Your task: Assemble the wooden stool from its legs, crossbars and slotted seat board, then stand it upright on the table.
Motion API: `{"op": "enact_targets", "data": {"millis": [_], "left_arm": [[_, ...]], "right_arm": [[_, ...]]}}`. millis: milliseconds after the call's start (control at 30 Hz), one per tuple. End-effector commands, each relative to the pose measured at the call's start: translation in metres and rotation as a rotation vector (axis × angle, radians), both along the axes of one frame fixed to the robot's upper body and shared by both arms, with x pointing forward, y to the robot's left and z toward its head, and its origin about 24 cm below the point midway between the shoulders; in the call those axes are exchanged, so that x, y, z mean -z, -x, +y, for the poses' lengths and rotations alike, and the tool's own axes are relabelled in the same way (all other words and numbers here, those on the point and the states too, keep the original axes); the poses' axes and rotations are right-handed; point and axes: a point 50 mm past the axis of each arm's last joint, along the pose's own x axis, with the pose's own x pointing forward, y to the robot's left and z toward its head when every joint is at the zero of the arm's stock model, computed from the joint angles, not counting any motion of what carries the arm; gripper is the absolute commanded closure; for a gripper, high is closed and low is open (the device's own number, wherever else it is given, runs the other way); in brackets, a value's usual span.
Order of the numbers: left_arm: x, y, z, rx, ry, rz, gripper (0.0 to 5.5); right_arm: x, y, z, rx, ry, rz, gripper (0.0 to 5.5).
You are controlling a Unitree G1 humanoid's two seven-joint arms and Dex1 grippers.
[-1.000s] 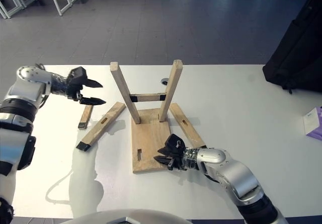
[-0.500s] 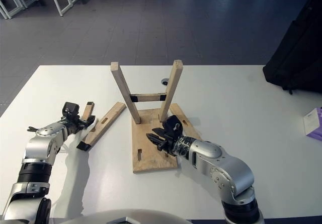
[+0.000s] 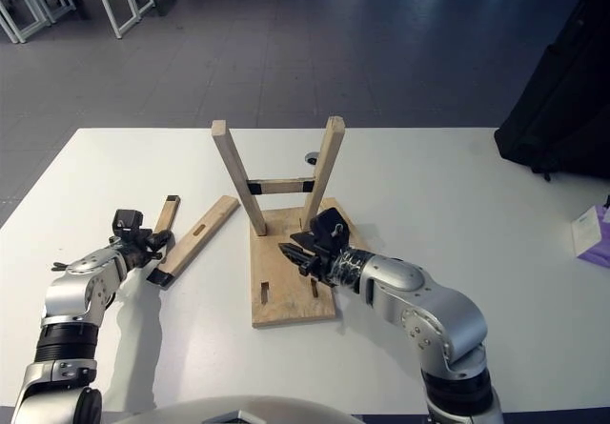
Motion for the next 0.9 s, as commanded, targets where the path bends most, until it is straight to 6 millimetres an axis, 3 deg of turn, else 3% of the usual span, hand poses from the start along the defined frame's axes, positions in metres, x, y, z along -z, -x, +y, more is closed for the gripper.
{"op": "enact_targets", "data": {"millis": [33, 100, 200, 267, 333, 433, 533, 600, 733, 900], "left_arm": [[0.053, 0.037, -0.015, -0.014, 0.063, 0.229, 3.81], [0.06, 0.039, -0.019, -0.021, 0.078, 0.223, 4.18], [0.066, 0.042, -0.023, -0.028, 0.102, 0.164, 4.18], [0.055, 0.033, -0.021, -0.099, 0.117, 0.01, 4.18], [0.025, 0.022, -0.021, -0.133, 0.083, -0.245, 4.18], [-0.034, 0.023, -0.046, -0.031, 0.176, -0.611, 4.18], [-0.087, 0.032, -0.076, 0.119, 0.221, -0.845, 4.18], [-0.115, 0.031, -0.092, 0.202, 0.235, -0.944, 4.18], [-0.148, 0.03, -0.107, 0.296, 0.244, -1.048, 4.18], [-0.152, 0.034, -0.123, 0.414, 0.261, -1.036, 4.18]], "right_arm": [[-0.005, -0.007, -0.002, 0.033, -0.002, -0.013, 4.04], [-0.005, -0.01, -0.002, 0.039, -0.001, -0.012, 4.04], [-0.005, -0.013, -0.002, 0.054, -0.009, -0.002, 4.04], [-0.004, -0.014, -0.001, 0.049, -0.022, 0.025, 3.75], [-0.006, -0.015, 0.0, 0.049, -0.038, 0.033, 3.41], [-0.016, -0.02, 0.008, 0.017, -0.101, 0.031, 2.84], [-0.048, -0.037, 0.023, -0.025, -0.276, -0.005, 2.19], [-0.071, -0.046, 0.029, -0.049, -0.416, -0.011, 2.09], [-0.104, -0.055, 0.034, -0.111, -0.578, -0.013, 2.09], [-0.133, -0.061, 0.039, -0.176, -0.698, -0.004, 2.09]]}}
